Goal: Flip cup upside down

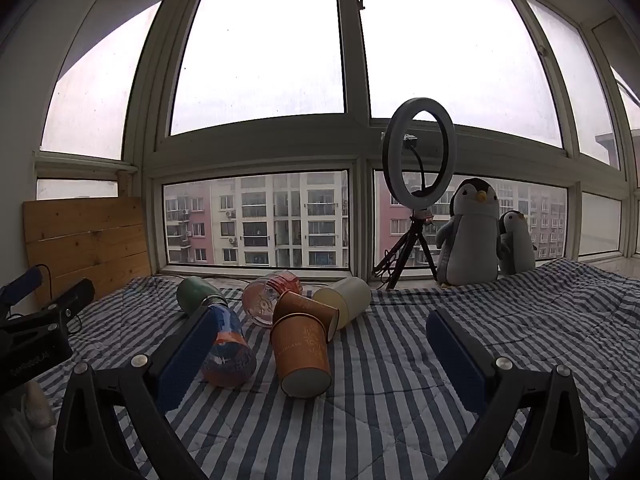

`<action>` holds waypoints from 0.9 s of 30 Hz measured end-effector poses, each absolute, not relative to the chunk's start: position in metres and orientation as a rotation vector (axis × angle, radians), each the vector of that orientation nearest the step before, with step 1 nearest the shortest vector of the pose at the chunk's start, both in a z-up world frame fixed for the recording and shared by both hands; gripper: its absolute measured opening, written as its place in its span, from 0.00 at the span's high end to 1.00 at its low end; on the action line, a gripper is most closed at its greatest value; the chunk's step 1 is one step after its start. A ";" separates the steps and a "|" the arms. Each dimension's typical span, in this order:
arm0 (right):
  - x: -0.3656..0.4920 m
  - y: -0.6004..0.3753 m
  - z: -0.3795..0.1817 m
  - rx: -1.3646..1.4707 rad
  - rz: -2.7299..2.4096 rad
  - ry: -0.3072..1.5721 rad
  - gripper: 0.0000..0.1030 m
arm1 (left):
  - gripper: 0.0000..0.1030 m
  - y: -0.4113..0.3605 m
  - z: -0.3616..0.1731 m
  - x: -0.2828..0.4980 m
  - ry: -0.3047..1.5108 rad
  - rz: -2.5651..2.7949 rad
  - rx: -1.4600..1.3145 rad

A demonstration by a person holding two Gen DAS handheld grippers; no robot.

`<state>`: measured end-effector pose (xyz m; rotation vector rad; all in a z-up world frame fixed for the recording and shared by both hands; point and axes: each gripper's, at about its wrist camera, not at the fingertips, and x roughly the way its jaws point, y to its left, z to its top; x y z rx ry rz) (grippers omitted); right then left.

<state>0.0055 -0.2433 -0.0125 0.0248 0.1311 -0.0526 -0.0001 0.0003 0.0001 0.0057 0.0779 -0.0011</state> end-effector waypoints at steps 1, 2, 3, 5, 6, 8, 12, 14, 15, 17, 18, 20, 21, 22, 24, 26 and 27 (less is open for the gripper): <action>0.006 -0.243 -0.013 0.024 -0.051 0.143 0.00 | 0.01 0.000 0.000 0.000 0.078 -0.003 0.005; 0.006 -0.244 -0.013 0.024 -0.049 0.143 0.00 | 0.01 0.000 0.000 -0.001 0.078 -0.007 0.006; 0.006 -0.244 -0.013 0.023 -0.047 0.143 0.00 | 0.01 -0.001 0.000 -0.001 0.078 -0.008 0.008; 0.006 -0.243 -0.013 0.022 -0.045 0.143 0.00 | 0.01 0.000 -0.002 -0.003 0.078 -0.016 0.013; 0.006 -0.243 -0.013 0.021 -0.045 0.144 0.00 | 0.01 0.000 -0.003 -0.003 0.077 -0.016 0.014; 0.006 -0.243 -0.013 0.021 -0.041 0.144 0.00 | 0.01 0.000 -0.003 -0.003 0.074 -0.018 0.017; 0.005 -0.240 -0.015 0.016 -0.050 0.135 0.00 | 0.01 -0.004 -0.006 0.001 0.076 -0.012 0.018; 0.004 -0.239 -0.015 0.017 -0.055 0.130 0.00 | 0.01 -0.003 -0.006 0.000 0.075 -0.010 0.017; 0.003 -0.239 -0.015 0.020 -0.057 0.129 0.00 | 0.01 -0.003 -0.005 0.000 0.075 -0.008 0.015; 0.001 -0.241 -0.015 0.028 -0.061 0.127 0.00 | 0.01 -0.002 -0.005 0.000 0.075 -0.004 0.011; 0.003 -0.244 -0.013 0.030 -0.056 0.133 0.00 | 0.01 -0.001 -0.004 0.000 0.077 -0.002 0.012; 0.004 -0.244 -0.013 0.030 -0.061 0.136 0.00 | 0.01 -0.001 -0.003 0.002 0.085 -0.006 0.011; 0.005 -0.244 -0.013 0.030 -0.061 0.139 0.00 | 0.01 -0.001 -0.003 0.002 0.087 -0.007 0.009; 0.006 -0.244 -0.013 0.030 -0.062 0.142 0.00 | 0.01 -0.001 -0.003 0.003 0.090 -0.007 0.009; 0.007 -0.243 -0.013 0.025 -0.068 0.146 0.00 | 0.01 0.000 -0.005 0.005 0.095 -0.009 0.007; 0.007 -0.242 -0.014 0.025 -0.070 0.146 0.00 | 0.01 0.001 -0.005 0.004 0.090 -0.007 0.005; 0.005 -0.243 -0.015 0.026 -0.071 0.143 0.00 | 0.01 0.000 -0.004 0.003 0.089 -0.007 0.005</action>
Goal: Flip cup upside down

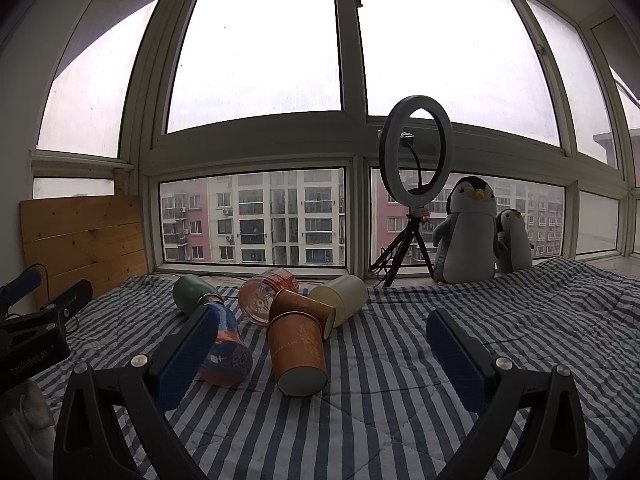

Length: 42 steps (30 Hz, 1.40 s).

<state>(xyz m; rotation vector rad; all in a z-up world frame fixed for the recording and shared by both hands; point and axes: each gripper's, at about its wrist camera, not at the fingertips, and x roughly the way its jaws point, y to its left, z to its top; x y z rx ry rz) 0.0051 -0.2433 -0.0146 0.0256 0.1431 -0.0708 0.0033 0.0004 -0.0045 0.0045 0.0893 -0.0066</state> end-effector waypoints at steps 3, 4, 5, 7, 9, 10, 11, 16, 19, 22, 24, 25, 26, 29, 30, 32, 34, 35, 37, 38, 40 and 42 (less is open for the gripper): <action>0.004 -0.244 -0.013 0.027 -0.075 0.140 0.00 | 0.01 -0.001 -0.004 0.004 0.093 -0.008 0.009; 0.004 -0.244 -0.013 0.027 -0.075 0.140 0.00 | 0.01 -0.001 -0.004 0.003 0.092 -0.007 0.009; 0.004 -0.244 -0.013 0.027 -0.078 0.138 0.00 | 0.01 -0.001 -0.004 0.003 0.091 -0.006 0.008; 0.004 -0.243 -0.011 0.027 -0.080 0.135 0.00 | 0.01 0.000 -0.003 0.003 0.091 -0.006 0.004; 0.005 -0.243 -0.011 0.027 -0.080 0.136 0.00 | 0.01 0.001 -0.003 0.003 0.093 -0.007 0.000; 0.004 -0.243 -0.011 0.025 -0.078 0.139 0.00 | 0.01 0.001 -0.002 0.003 0.094 -0.005 -0.001; 0.004 -0.244 -0.011 0.025 -0.078 0.140 0.00 | 0.01 0.001 -0.002 0.003 0.095 -0.006 -0.002; 0.004 -0.247 -0.011 0.029 -0.079 0.139 0.00 | 0.01 0.000 -0.002 0.004 0.098 -0.006 -0.001; 0.005 -0.247 -0.012 0.030 -0.078 0.146 0.00 | 0.01 0.000 -0.002 0.005 0.100 -0.006 -0.001; 0.006 -0.246 -0.012 0.027 -0.080 0.150 0.00 | 0.01 0.000 -0.002 0.005 0.103 -0.006 -0.002; 0.007 -0.246 -0.013 0.025 -0.082 0.153 0.00 | 0.01 0.000 -0.002 0.006 0.107 -0.005 -0.003; 0.007 -0.246 -0.013 0.025 -0.081 0.155 0.00 | 0.01 0.000 -0.002 0.006 0.108 -0.005 -0.003; 0.007 -0.246 -0.012 0.026 -0.081 0.156 0.00 | 0.01 0.000 -0.002 0.006 0.109 -0.004 -0.004; 0.007 -0.247 -0.012 0.028 -0.083 0.157 0.00 | 0.01 0.000 -0.002 0.006 0.111 -0.005 -0.004; 0.007 -0.247 -0.012 0.028 -0.084 0.158 0.00 | 0.01 0.000 -0.002 0.006 0.112 -0.005 -0.003; 0.008 -0.246 -0.012 0.027 -0.085 0.161 0.00 | 0.01 0.000 -0.002 0.007 0.112 -0.004 -0.002; 0.008 -0.246 -0.012 0.026 -0.086 0.161 0.00 | 0.01 0.000 -0.002 0.007 0.113 -0.005 -0.004; 0.008 -0.246 -0.012 0.026 -0.085 0.161 0.00 | 0.01 0.000 -0.002 0.008 0.114 -0.005 -0.005; 0.008 -0.246 -0.012 0.026 -0.086 0.161 0.00 | 0.01 0.000 -0.002 0.008 0.117 -0.006 -0.002; 0.008 -0.246 -0.012 0.026 -0.086 0.162 0.00 | 0.01 -0.001 -0.002 0.008 0.118 -0.007 -0.001; 0.008 -0.245 -0.012 0.026 -0.086 0.163 0.00 | 0.01 0.000 -0.002 0.008 0.119 -0.005 0.000; 0.008 -0.247 -0.012 0.029 -0.085 0.165 0.00 | 0.01 -0.001 -0.002 0.009 0.124 -0.007 0.001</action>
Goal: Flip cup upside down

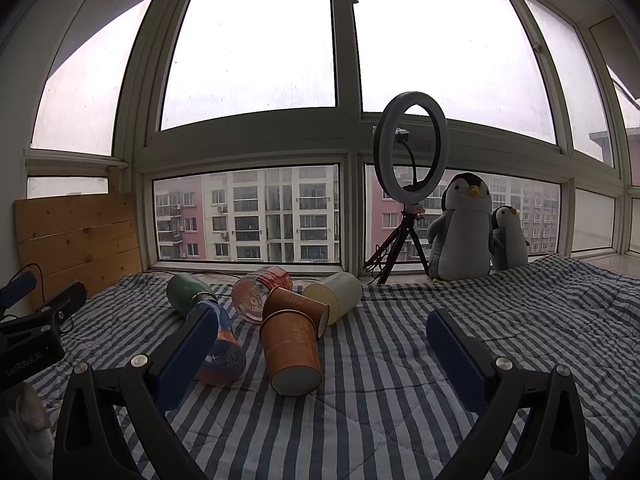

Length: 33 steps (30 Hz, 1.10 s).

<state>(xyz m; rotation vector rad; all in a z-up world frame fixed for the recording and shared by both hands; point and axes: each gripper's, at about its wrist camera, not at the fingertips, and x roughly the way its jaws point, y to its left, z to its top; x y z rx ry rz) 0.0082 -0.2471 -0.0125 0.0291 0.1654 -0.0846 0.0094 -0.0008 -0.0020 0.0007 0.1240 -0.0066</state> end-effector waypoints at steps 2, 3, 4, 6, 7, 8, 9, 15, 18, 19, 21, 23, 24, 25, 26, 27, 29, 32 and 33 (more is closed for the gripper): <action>0.008 -0.248 -0.012 0.031 -0.084 0.166 0.00 | 0.01 0.000 -0.002 0.010 0.129 -0.006 0.001; 0.008 -0.247 -0.012 0.030 -0.085 0.165 0.00 | 0.01 0.000 -0.002 0.012 0.134 -0.009 0.001; 0.008 -0.247 -0.012 0.031 -0.084 0.164 0.00 | 0.01 -0.001 -0.002 0.013 0.138 -0.012 0.003; 0.009 -0.247 -0.012 0.029 -0.083 0.164 0.00 | 0.01 -0.001 -0.003 0.014 0.143 -0.012 0.006; 0.009 -0.247 -0.013 0.029 -0.082 0.164 0.00 | 0.01 -0.001 -0.003 0.015 0.143 -0.012 0.005; 0.009 -0.246 -0.013 0.027 -0.082 0.164 0.00 | 0.01 -0.001 -0.002 0.015 0.143 -0.008 0.004; 0.009 -0.246 -0.013 0.026 -0.082 0.164 0.00 | 0.01 0.000 -0.002 0.015 0.144 -0.007 0.003; 0.008 -0.246 -0.009 0.025 -0.080 0.164 0.00 | 0.01 0.000 -0.001 0.024 0.186 -0.029 0.007; 0.008 -0.247 -0.007 0.023 -0.079 0.165 0.00 | 0.01 -0.003 0.001 0.031 0.217 -0.040 0.032; 0.007 -0.247 -0.006 0.020 -0.080 0.166 0.00 | 0.01 -0.005 0.003 0.033 0.224 -0.045 0.047; 0.006 -0.247 -0.004 0.009 -0.085 0.166 0.00 | 0.01 -0.008 0.010 0.039 0.243 -0.054 0.075; 0.003 -0.246 -0.001 -0.006 -0.090 0.165 0.00 | 0.01 -0.010 0.020 0.048 0.269 -0.073 0.085; 0.001 -0.247 0.001 -0.012 -0.088 0.165 0.00 | 0.01 -0.012 0.025 0.055 0.292 -0.089 0.095; -0.001 -0.247 0.003 -0.017 -0.087 0.165 0.00 | 0.01 -0.014 0.030 0.065 0.330 -0.115 0.106; -0.003 -0.248 0.004 -0.023 -0.087 0.165 0.00 | 0.01 -0.016 0.034 0.075 0.360 -0.120 0.112; -0.005 -0.249 0.006 -0.029 -0.093 0.162 0.00 | 0.01 -0.017 0.037 0.083 0.370 -0.107 0.112; -0.010 -0.251 0.009 -0.039 -0.108 0.151 0.00 | 0.01 -0.022 0.043 0.096 0.377 -0.092 0.132; -0.014 -0.256 0.012 -0.037 -0.111 0.161 0.00 | 0.01 -0.028 0.046 0.116 0.416 -0.104 0.143; -0.014 -0.257 0.013 -0.035 -0.103 0.174 0.00 | 0.01 -0.031 0.046 0.123 0.437 -0.119 0.143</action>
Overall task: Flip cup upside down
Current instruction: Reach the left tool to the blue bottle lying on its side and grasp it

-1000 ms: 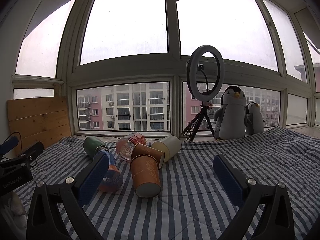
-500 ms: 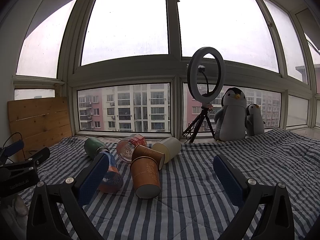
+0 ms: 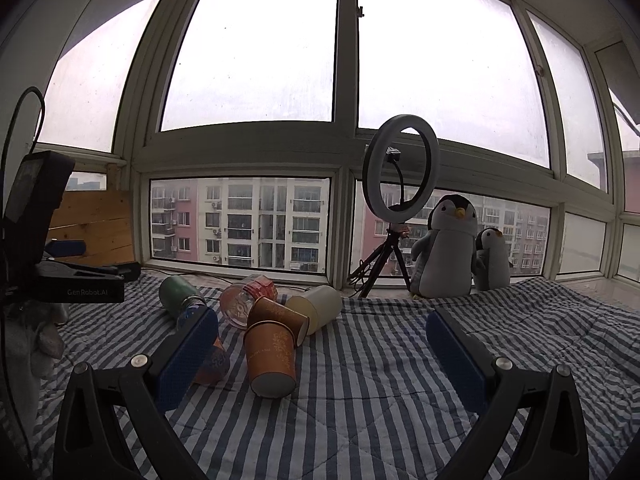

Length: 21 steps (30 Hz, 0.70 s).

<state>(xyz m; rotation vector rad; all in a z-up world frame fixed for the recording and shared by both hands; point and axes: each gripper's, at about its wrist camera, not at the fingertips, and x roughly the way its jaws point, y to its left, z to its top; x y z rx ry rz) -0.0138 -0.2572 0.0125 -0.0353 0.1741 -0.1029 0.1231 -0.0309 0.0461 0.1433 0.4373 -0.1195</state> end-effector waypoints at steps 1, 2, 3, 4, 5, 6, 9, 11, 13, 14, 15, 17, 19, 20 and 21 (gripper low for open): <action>-0.013 -0.258 0.013 -0.036 -0.096 0.191 0.00 | 0.01 -0.035 0.045 0.132 0.470 -0.142 0.153; -0.012 -0.259 0.013 -0.042 -0.087 0.213 0.00 | 0.01 -0.040 0.044 0.142 0.505 -0.161 0.166; -0.010 -0.259 0.013 -0.049 -0.069 0.242 0.00 | 0.01 -0.045 0.042 0.153 0.537 -0.171 0.179; -0.007 -0.260 0.013 -0.052 -0.042 0.281 0.00 | 0.01 -0.049 0.040 0.166 0.578 -0.178 0.192; -0.003 -0.261 0.012 -0.046 -0.007 0.333 0.00 | 0.01 -0.052 0.038 0.178 0.610 -0.173 0.190; 0.002 -0.264 0.010 -0.037 0.028 0.388 0.00 | 0.01 -0.053 0.036 0.191 0.640 -0.163 0.173; 0.012 -0.272 0.001 -0.011 0.093 0.519 0.00 | 0.01 -0.059 0.026 0.234 0.803 -0.241 0.124; 0.015 -0.281 -0.005 0.012 0.116 0.576 0.00 | 0.02 -0.066 0.021 0.253 0.822 -0.209 0.141; 0.016 -0.292 -0.012 0.042 0.121 0.616 0.00 | 0.02 -0.079 0.014 0.269 0.840 -0.202 0.199; 0.016 -0.298 -0.014 0.052 0.110 0.629 0.00 | 0.02 -0.084 0.009 0.276 0.857 -0.207 0.218; 0.016 -0.303 -0.016 0.052 0.093 0.635 0.00 | 0.02 -0.088 0.005 0.283 0.874 -0.205 0.234; 0.015 -0.311 -0.017 0.034 0.058 0.633 0.00 | 0.05 -0.096 -0.006 0.296 0.910 -0.207 0.263; 0.016 -0.318 -0.017 0.022 0.030 0.632 0.00 | 0.10 -0.102 -0.016 0.307 0.938 -0.201 0.289; 0.017 -0.321 -0.016 0.017 0.022 0.630 0.00 | 0.13 -0.103 -0.021 0.311 0.950 -0.204 0.289; 0.019 -0.322 -0.016 0.012 0.017 0.628 0.00 | 0.17 -0.103 -0.025 0.316 0.964 -0.210 0.283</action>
